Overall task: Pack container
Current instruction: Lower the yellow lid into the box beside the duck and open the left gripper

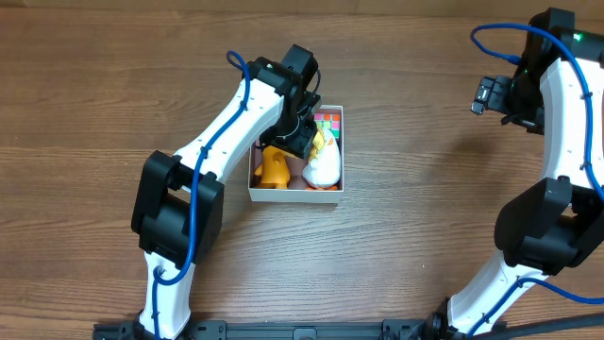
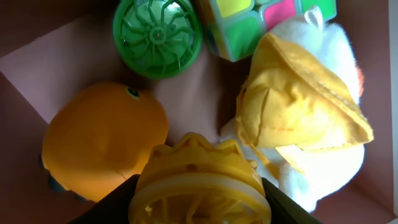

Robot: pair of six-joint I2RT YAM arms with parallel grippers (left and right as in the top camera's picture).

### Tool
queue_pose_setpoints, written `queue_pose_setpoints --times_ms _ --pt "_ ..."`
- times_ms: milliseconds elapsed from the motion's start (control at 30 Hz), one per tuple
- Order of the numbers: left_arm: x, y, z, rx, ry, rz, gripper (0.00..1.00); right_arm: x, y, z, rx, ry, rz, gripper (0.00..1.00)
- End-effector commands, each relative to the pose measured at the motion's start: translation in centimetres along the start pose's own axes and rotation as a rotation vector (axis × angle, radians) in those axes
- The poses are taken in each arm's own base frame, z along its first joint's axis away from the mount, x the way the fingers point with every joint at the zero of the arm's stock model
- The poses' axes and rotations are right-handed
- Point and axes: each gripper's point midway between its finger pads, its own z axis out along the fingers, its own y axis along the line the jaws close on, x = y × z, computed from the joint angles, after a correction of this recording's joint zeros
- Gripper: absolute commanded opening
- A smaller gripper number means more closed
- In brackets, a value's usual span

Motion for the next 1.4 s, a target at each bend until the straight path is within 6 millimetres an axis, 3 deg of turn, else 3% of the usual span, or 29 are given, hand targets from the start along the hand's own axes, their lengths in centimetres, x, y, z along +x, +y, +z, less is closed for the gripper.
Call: queue_pose_setpoints --times_ms 0,433,733,1000,1200,1367 --pt "0.2 -0.3 0.6 0.004 0.01 0.024 0.56 -0.1 0.2 0.1 -0.001 -0.002 0.0 1.0" --pt "0.1 0.2 0.8 -0.018 0.007 0.03 0.56 -0.1 0.2 0.1 -0.001 -0.002 0.0 1.0" --pt "1.5 0.4 2.8 -0.009 0.045 0.023 0.61 -0.1 0.2 0.1 -0.001 -0.002 0.0 1.0" --pt "1.0 0.3 2.7 -0.008 0.024 0.027 0.64 -0.1 0.2 0.1 -0.002 -0.002 0.001 1.0" --pt "-0.7 0.1 0.9 -0.009 -0.027 0.032 0.65 -0.1 0.2 0.1 -0.001 -0.002 0.0 1.0" --pt "-3.4 -0.4 -3.3 -0.012 -0.121 0.041 0.65 -0.1 0.2 0.1 -0.001 -0.002 0.0 1.0"
